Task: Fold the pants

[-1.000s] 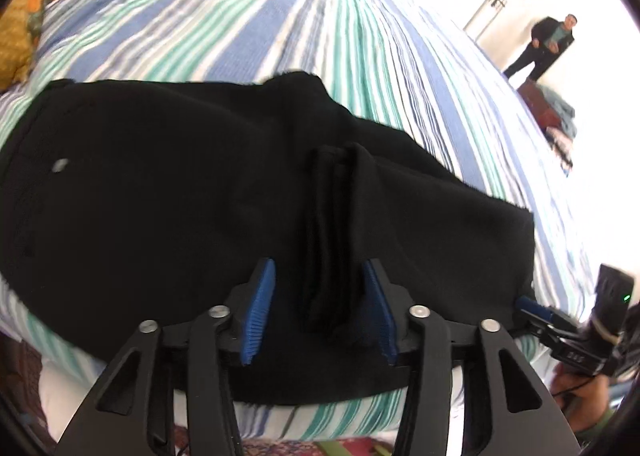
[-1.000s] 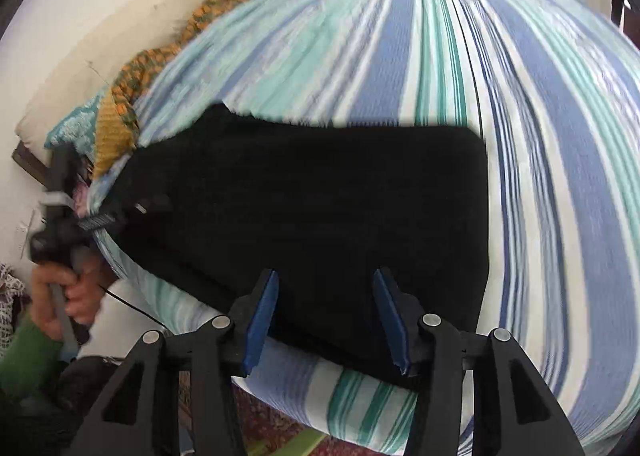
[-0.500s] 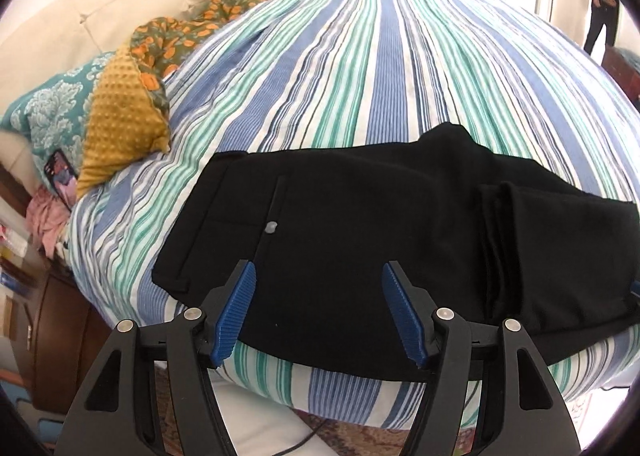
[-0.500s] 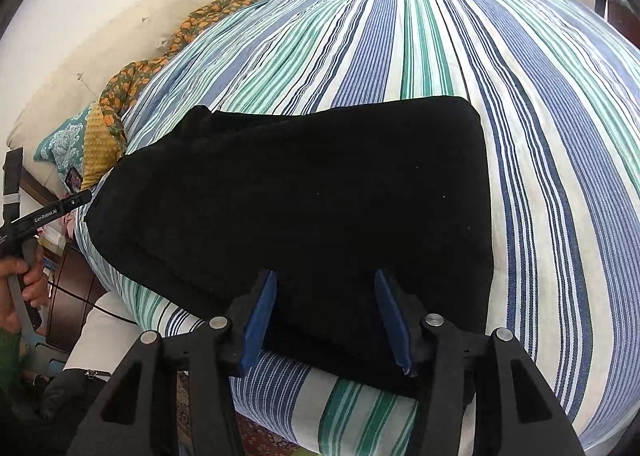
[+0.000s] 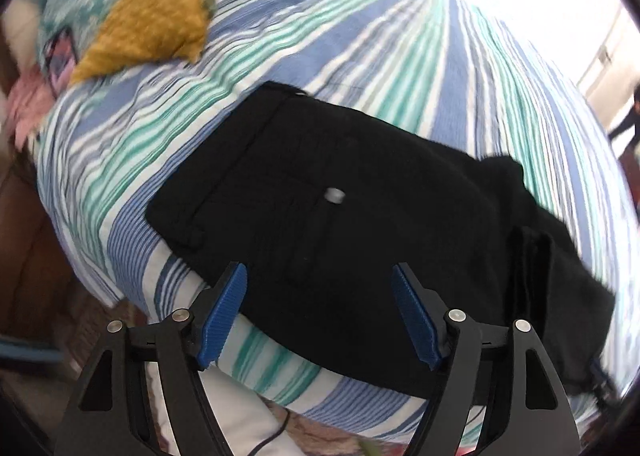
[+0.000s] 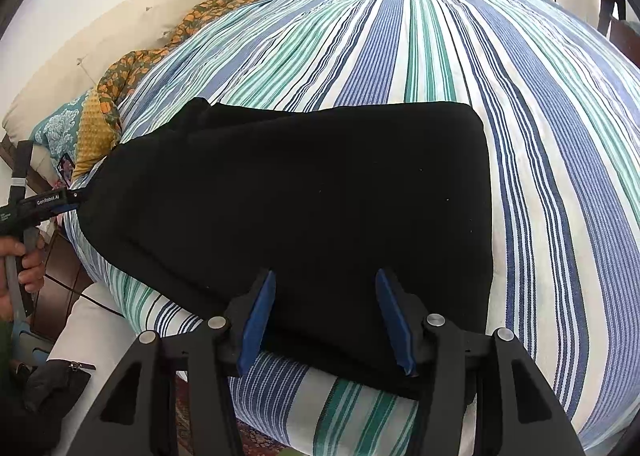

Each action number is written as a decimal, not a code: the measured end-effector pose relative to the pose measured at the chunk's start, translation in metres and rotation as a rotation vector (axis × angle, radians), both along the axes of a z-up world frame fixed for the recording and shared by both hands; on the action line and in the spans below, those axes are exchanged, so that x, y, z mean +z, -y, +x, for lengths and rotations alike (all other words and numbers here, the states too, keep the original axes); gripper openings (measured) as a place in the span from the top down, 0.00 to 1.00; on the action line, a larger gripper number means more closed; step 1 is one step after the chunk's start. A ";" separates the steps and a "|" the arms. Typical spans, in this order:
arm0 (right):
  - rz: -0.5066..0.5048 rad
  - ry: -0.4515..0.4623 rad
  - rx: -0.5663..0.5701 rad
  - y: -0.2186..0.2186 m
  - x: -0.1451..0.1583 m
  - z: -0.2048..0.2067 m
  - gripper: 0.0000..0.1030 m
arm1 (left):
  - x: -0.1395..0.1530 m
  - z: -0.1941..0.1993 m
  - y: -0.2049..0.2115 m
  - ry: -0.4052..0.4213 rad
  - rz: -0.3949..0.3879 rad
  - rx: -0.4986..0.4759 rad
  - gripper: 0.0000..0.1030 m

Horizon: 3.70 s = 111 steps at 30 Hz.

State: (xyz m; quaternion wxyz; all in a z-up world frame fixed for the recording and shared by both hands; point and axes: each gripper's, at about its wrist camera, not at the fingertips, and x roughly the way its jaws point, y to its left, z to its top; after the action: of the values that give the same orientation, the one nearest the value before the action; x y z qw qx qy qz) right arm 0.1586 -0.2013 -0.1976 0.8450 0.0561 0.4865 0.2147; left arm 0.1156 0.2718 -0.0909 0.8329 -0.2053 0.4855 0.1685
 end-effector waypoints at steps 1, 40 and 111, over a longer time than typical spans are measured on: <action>0.002 -0.001 -0.001 0.000 0.000 0.000 0.48 | -0.004 -0.004 -0.020 0.016 -0.055 0.055 0.26; -0.018 0.016 0.002 -0.002 -0.003 -0.002 0.46 | -0.042 0.021 -0.064 -0.105 0.197 0.123 0.10; 0.455 -0.364 0.133 -0.021 -0.002 0.055 0.43 | -0.027 0.047 0.201 -0.009 0.151 -0.557 0.94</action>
State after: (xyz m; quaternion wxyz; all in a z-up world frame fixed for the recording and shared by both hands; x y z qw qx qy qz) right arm 0.2131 -0.1803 -0.1996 0.6937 0.2499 0.5719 0.3596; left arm 0.1631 0.0703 -0.1177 0.8580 -0.0006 0.5128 -0.0303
